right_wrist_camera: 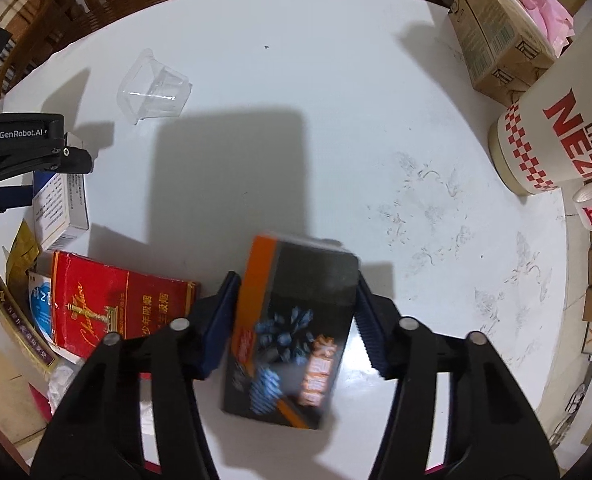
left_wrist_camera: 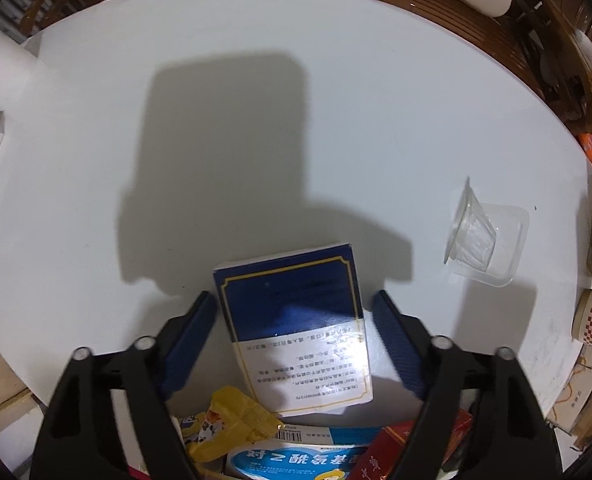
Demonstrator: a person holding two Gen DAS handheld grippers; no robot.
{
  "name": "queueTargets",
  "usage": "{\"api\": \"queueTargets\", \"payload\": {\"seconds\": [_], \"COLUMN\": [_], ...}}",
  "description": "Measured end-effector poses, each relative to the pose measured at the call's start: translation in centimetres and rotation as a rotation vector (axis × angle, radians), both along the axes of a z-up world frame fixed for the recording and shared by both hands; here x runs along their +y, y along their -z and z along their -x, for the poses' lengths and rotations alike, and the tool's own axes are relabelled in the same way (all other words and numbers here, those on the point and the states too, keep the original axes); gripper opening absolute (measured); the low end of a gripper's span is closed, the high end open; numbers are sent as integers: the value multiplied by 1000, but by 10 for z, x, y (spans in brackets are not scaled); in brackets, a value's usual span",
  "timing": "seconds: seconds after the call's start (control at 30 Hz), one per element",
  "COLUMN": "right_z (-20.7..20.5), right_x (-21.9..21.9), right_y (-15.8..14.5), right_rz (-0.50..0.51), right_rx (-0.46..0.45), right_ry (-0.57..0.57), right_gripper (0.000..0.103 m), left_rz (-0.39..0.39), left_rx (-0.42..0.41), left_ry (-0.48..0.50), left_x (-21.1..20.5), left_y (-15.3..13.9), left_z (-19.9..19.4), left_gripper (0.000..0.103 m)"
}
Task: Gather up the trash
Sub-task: 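Close the right gripper on the firework box while the left grips the blue-white box, then carry both held boxes down over the white plastic bag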
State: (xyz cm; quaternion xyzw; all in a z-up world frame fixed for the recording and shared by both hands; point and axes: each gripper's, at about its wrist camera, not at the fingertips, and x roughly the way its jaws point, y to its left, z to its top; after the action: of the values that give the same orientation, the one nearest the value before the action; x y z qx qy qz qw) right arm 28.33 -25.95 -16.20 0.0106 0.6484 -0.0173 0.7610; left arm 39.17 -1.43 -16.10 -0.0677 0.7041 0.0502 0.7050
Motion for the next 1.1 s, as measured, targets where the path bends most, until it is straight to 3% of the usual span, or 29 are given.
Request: {"api": "queueTargets", "payload": {"seconds": [0.07,0.3,0.5,0.87,1.1], "right_z": [2,-10,-8,13,30], "right_x": [-1,20,18,32,45], "right_y": [-1,-3,-27,-79,-118], "right_rz": [-1,0,25,17,20], "right_rx": [-7,-29,-102,-210,-295], "right_ry": [-5,-26,-44,-55,-89], "right_gripper": [54,53,53,53,53], "left_rz": [7,56,64,53,23], "left_rx": [-2,-2,-56,-214,-329], "left_ry": [0,10,3,45,147], "left_x": [0,-1,3,17,12], "left_y": [-3,-7,-25,-94,-151], "left_z": [1,5,6,9,47], "left_gripper": [63,63,63,63,63]}}
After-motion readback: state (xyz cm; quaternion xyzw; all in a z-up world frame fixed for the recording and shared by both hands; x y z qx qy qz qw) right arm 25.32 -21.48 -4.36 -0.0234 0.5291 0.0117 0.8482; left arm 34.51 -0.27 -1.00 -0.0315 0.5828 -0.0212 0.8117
